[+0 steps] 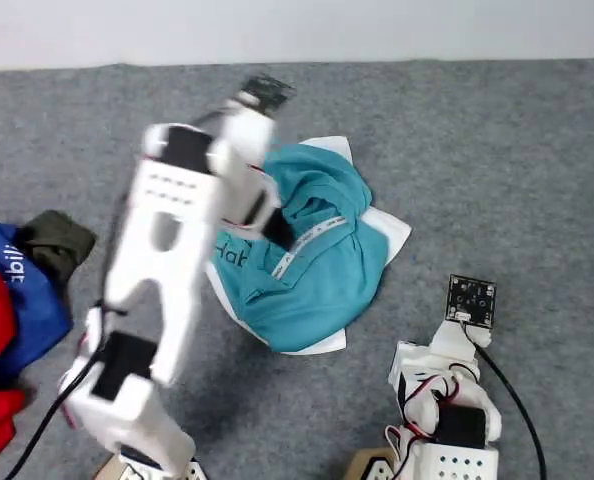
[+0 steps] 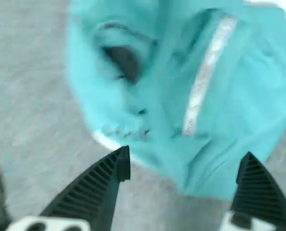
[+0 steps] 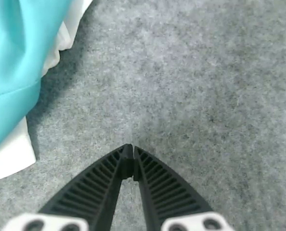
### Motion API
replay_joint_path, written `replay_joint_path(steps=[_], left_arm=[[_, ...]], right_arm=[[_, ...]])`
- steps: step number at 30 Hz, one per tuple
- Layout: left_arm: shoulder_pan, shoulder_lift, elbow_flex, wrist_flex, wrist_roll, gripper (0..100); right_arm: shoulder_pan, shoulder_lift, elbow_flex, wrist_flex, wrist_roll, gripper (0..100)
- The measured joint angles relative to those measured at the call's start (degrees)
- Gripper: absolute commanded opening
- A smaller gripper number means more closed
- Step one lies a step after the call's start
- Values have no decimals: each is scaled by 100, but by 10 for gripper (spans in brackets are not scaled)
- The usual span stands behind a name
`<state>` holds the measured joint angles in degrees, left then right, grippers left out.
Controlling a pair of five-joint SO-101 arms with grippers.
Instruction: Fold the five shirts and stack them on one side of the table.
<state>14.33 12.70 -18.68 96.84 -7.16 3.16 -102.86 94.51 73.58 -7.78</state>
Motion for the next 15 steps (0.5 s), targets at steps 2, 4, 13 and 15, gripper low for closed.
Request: replay_joint_path(steps=[2, 4, 13, 15], left_arm=[[167, 413, 0, -281, 18, 338], [237, 835, 0, -545, 26, 338], [273, 2031, -18, -1152, 35, 120], [308, 2084, -132, -1160, 18, 25]], right_arm=[[0, 0, 0, 0, 0, 9], [0, 0, 0, 0, 0, 9], [0, 0, 0, 0, 0, 9], [0, 0, 0, 0, 0, 9]])
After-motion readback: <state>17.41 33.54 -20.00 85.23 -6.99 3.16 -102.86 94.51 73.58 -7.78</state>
